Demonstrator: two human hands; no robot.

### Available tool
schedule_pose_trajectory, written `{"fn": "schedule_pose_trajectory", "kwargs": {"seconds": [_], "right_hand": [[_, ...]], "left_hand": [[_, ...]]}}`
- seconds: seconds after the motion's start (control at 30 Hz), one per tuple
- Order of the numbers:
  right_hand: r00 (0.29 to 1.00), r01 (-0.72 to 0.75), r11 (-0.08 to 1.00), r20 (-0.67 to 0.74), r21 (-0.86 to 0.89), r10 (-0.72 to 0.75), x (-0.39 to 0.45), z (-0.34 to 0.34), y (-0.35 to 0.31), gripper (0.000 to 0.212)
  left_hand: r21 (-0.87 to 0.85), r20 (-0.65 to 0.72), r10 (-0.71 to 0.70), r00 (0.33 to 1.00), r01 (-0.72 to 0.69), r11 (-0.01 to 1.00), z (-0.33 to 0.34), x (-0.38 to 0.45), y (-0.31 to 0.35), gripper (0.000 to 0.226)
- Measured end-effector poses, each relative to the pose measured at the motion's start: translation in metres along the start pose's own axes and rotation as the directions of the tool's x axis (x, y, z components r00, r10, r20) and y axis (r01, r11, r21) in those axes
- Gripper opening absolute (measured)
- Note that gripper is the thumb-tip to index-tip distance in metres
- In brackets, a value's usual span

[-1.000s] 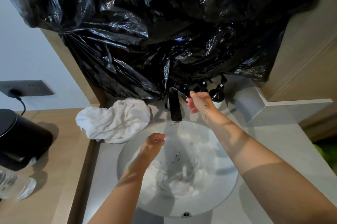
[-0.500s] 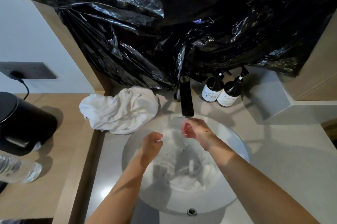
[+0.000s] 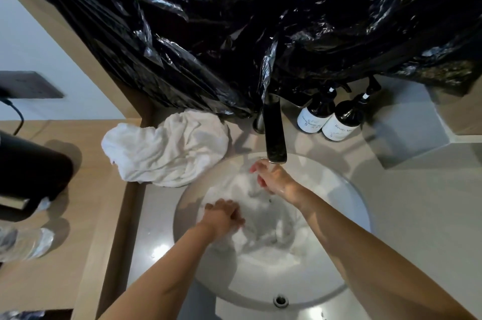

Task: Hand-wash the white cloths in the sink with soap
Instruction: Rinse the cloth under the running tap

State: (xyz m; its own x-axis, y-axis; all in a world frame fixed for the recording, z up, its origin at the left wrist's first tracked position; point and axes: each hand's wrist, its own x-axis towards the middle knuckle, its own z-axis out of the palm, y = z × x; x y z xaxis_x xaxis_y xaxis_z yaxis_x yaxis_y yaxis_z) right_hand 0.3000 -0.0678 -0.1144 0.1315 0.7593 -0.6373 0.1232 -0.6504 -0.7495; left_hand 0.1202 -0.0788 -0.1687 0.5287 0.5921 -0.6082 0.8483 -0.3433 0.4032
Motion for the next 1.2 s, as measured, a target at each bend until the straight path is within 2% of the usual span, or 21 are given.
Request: {"fn": "schedule_pose_trajectory", "kwargs": {"seconds": [0.07, 0.1, 0.17, 0.27, 0.3, 0.33, 0.4, 0.47, 0.53, 0.57, 0.63, 0.7, 0.77, 0.8, 0.87, 0.9, 0.97, 1.03, 1.13, 1.2], "right_hand": [[0.999, 0.004, 1.000, 0.054, -0.015, -0.003, -0.004, -0.008, 0.014, 0.015], [0.995, -0.013, 1.000, 0.101, 0.016, 0.012, -0.008, -0.011, 0.024, 0.017], [0.968, -0.040, 0.998, 0.250, 0.051, 0.026, -0.021, -0.020, 0.050, 0.051], [0.894, -0.003, 0.998, 0.448, -0.058, 0.029, -0.051, -0.016, 0.080, 0.093], [0.897, 0.042, 0.995, 0.443, -0.087, 0.001, -0.058, -0.011, 0.086, 0.103], [0.928, 0.086, 0.990, 0.369, -0.110, -0.039, -0.060, -0.004, 0.089, 0.108], [0.985, 0.126, 0.990, 0.129, -0.065, -0.117, -0.062, 0.006, 0.082, 0.098], [0.991, 0.132, 0.979, -0.033, 0.154, -0.128, -0.057, 0.008, 0.072, 0.074], [0.990, 0.129, 0.929, -0.090, 0.346, -0.104, -0.055, 0.004, 0.064, 0.046], [0.989, 0.138, 0.910, -0.108, 0.391, -0.104, -0.056, 0.001, 0.062, 0.040], [0.987, 0.146, 0.872, -0.127, 0.467, -0.097, -0.062, -0.006, 0.062, 0.043], [0.988, 0.144, 0.830, -0.120, 0.538, -0.094, -0.069, -0.010, 0.062, 0.039], [0.989, 0.142, 0.810, -0.111, 0.568, -0.096, -0.073, -0.015, 0.062, 0.038], [0.989, 0.145, 0.812, -0.110, 0.566, -0.100, -0.075, -0.016, 0.059, 0.039], [0.989, 0.149, 0.811, -0.087, 0.566, -0.121, -0.077, -0.016, 0.054, 0.041], [0.989, 0.144, 0.815, -0.064, 0.562, -0.131, -0.078, -0.016, 0.051, 0.042], [0.989, 0.138, 0.828, -0.035, 0.544, -0.142, -0.079, -0.013, 0.045, 0.042], [0.987, 0.155, 0.837, -0.046, 0.525, -0.154, -0.080, -0.011, 0.041, 0.039], [0.984, 0.177, 0.857, -0.080, 0.483, -0.158, -0.080, -0.012, 0.038, 0.041], [0.978, 0.209, 0.878, -0.100, 0.430, -0.184, -0.079, -0.015, 0.040, 0.043]], "left_hand": [[-0.150, -0.062, 0.087, 0.994, -0.095, 0.984, -0.007, -0.004, 0.000, 0.020], [-0.267, -0.105, 0.121, 0.987, -0.145, 0.953, -0.010, -0.006, 0.000, 0.022], [-0.446, -0.213, 0.129, 0.968, -0.214, 0.869, -0.019, -0.011, 0.004, 0.019], [-0.625, -0.291, 0.095, 0.952, -0.265, 0.735, -0.037, -0.015, 0.020, 0.019], [-0.656, -0.292, 0.091, 0.952, -0.269, 0.705, -0.042, -0.014, 0.026, 0.023], [-0.665, -0.284, 0.078, 0.956, -0.255, 0.702, -0.048, -0.012, 0.035, 0.025], [-0.676, -0.284, 0.064, 0.957, -0.247, 0.695, -0.059, -0.009, 0.051, 0.025], [-0.750, -0.302, 0.070, 0.951, -0.282, 0.598, -0.067, -0.006, 0.060, 0.025], [-0.816, -0.330, 0.060, 0.942, -0.317, 0.484, -0.075, -0.005, 0.063, 0.022], [-0.835, -0.345, 0.044, 0.937, -0.328, 0.442, -0.076, -0.004, 0.062, 0.021], [-0.838, -0.390, -0.002, 0.921, -0.353, 0.417, -0.081, -0.003, 0.065, 0.022], [-0.866, -0.372, -0.103, 0.923, -0.305, 0.395, -0.079, -0.002, 0.068, 0.022], [-0.917, -0.250, -0.205, 0.946, -0.164, 0.363, -0.072, -0.003, 0.069, 0.034], [-0.943, -0.124, -0.221, 0.967, -0.045, 0.330, -0.069, -0.007, 0.070, 0.039], [-0.968, 0.130, -0.201, 0.971, 0.168, 0.187, -0.058, -0.010, 0.069, 0.059], [-0.975, 0.165, -0.206, 0.965, 0.191, 0.111, -0.052, -0.009, 0.067, 0.064], [-0.998, 0.050, -0.234, 0.971, 0.058, 0.027, -0.047, -0.006, 0.067, 0.061], [-0.998, -0.053, -0.243, 0.969, -0.048, 0.027, -0.048, -0.003, 0.072, 0.065], [-0.990, -0.138, -0.216, 0.967, -0.137, 0.021, -0.056, 0.003, 0.080, 0.049], [-0.990, -0.136, -0.209, 0.968, -0.140, -0.004, -0.062, 0.009, 0.086, 0.044]]}}
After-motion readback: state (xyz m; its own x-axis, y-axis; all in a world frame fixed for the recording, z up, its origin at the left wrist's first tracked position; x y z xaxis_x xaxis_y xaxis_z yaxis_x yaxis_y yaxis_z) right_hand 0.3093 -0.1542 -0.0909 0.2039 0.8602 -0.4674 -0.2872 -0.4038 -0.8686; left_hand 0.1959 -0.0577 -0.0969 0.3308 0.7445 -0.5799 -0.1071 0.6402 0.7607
